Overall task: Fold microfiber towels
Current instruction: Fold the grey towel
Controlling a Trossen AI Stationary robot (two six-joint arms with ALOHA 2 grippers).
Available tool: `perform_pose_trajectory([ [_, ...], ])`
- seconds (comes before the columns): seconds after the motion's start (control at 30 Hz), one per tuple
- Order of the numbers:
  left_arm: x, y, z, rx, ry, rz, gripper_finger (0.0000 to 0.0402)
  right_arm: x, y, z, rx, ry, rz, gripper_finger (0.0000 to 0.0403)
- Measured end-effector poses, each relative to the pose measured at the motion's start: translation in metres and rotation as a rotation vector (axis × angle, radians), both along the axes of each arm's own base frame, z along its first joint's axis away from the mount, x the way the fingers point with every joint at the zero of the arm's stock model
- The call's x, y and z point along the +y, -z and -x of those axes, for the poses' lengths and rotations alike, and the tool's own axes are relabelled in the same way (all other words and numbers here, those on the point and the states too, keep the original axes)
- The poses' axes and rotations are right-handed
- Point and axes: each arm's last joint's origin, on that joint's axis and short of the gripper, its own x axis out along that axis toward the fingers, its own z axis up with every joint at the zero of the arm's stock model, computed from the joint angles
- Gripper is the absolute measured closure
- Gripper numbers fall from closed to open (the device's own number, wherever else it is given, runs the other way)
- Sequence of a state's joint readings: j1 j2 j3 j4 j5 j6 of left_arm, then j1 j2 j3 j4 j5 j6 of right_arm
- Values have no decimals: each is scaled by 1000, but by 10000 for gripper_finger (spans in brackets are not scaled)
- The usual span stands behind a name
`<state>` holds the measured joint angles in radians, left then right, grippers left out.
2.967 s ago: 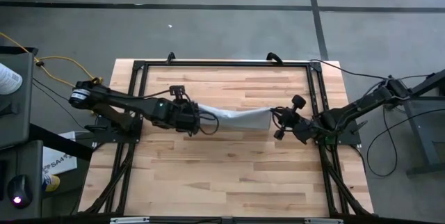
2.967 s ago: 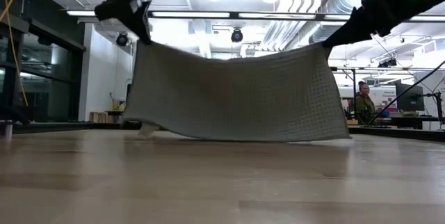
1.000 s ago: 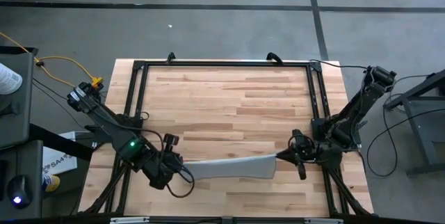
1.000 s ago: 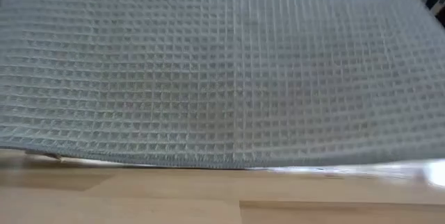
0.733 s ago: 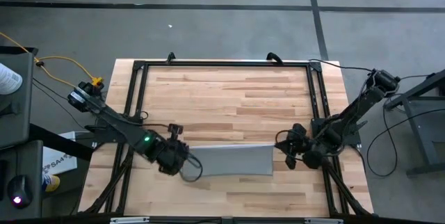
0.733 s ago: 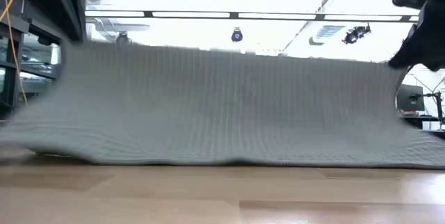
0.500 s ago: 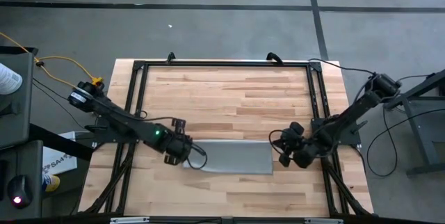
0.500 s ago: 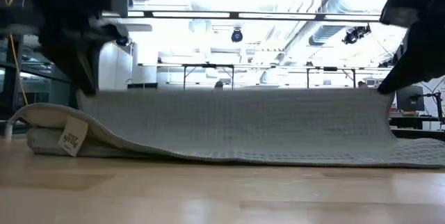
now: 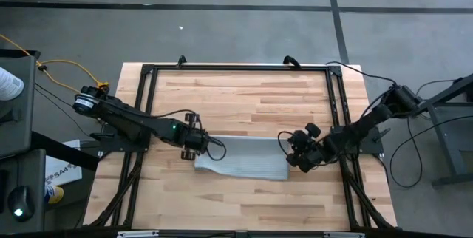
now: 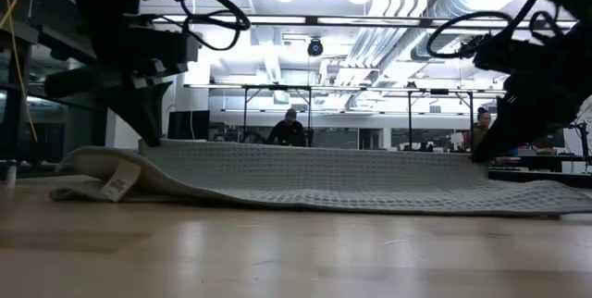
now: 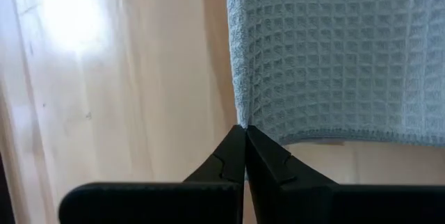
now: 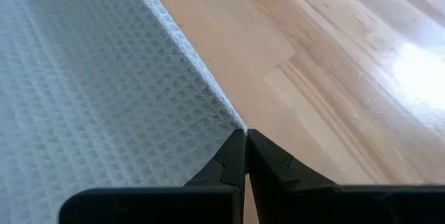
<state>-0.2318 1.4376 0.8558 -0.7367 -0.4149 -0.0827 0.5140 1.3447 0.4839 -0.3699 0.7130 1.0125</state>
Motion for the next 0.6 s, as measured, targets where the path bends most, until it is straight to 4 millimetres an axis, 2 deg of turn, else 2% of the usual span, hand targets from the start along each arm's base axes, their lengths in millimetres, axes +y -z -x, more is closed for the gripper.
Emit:
perform_pose_trajectory([
  [0.3, 4, 0, -1, 0, -11, -21, 401, -6, 2, -3, 2, 18, 92, 400],
  [0.6, 4, 0, -1, -2, -5, -26, 401, -9, 2, -4, 9, 28, 74, 400],
])
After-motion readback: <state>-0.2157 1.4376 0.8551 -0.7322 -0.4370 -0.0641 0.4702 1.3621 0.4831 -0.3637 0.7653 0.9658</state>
